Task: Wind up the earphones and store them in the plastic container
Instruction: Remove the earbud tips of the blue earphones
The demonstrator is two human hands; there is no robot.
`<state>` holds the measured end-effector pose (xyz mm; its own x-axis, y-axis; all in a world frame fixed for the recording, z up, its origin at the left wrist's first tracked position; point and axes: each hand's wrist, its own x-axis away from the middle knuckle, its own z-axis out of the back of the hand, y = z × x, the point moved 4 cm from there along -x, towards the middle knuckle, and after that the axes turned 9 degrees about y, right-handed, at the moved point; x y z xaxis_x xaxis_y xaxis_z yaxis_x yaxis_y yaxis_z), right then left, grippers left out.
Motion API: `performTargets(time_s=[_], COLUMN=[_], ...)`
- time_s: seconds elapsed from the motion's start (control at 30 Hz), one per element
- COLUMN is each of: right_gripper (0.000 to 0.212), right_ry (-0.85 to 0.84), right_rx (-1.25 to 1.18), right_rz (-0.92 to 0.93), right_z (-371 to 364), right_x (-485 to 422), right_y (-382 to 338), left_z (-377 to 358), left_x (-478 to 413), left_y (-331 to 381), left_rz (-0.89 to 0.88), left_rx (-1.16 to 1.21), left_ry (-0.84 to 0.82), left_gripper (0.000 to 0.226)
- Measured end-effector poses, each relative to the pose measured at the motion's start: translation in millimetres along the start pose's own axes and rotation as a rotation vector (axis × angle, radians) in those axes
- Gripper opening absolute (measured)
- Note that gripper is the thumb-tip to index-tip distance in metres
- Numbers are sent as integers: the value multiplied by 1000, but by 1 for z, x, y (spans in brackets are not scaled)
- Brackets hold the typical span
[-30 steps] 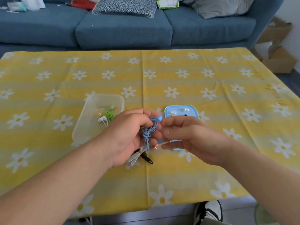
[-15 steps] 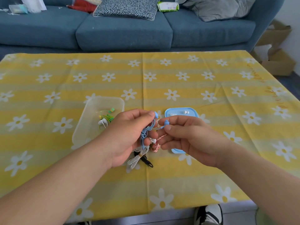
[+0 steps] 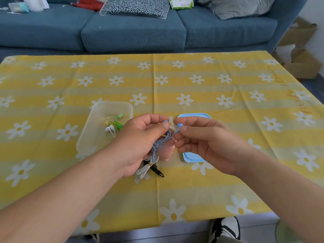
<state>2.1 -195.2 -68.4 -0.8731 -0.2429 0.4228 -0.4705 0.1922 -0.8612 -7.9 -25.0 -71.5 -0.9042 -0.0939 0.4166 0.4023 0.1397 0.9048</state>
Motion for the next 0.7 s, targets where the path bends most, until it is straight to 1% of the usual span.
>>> performTargets(time_s=[0.13, 0.17, 0.27, 0.37, 0.5, 0.6, 0.7], right_gripper=[32, 30, 14, 5, 14, 11, 12], right_ry=[-12, -7, 25, 70, 93, 88, 92], right_rx=[-15, -6, 30, 35, 20, 76, 91], right_rz=[-6, -5, -3, 0, 16, 16, -5], right_z=[3, 3, 3, 4, 4, 1, 2], right_x=[0, 0, -1, -1, -4, -3, -3], right_y=[-2, -2, 0, 1, 2, 3, 4], left_z=[3, 3, 5, 0, -5, -5, -9], left_x=[-3, -4, -5, -3, 2, 3, 3], left_y=[-1, -2, -3, -3, -5, -6, -7], left_rz=[-19, -25, -61, -100, -131, -194, -221], left_rx=[-24, -38, -82, -119, -82, -140, -159], left_ry=[12, 15, 35, 7, -23, 8, 18], left_gripper=[13, 13, 16, 14, 13, 11, 10])
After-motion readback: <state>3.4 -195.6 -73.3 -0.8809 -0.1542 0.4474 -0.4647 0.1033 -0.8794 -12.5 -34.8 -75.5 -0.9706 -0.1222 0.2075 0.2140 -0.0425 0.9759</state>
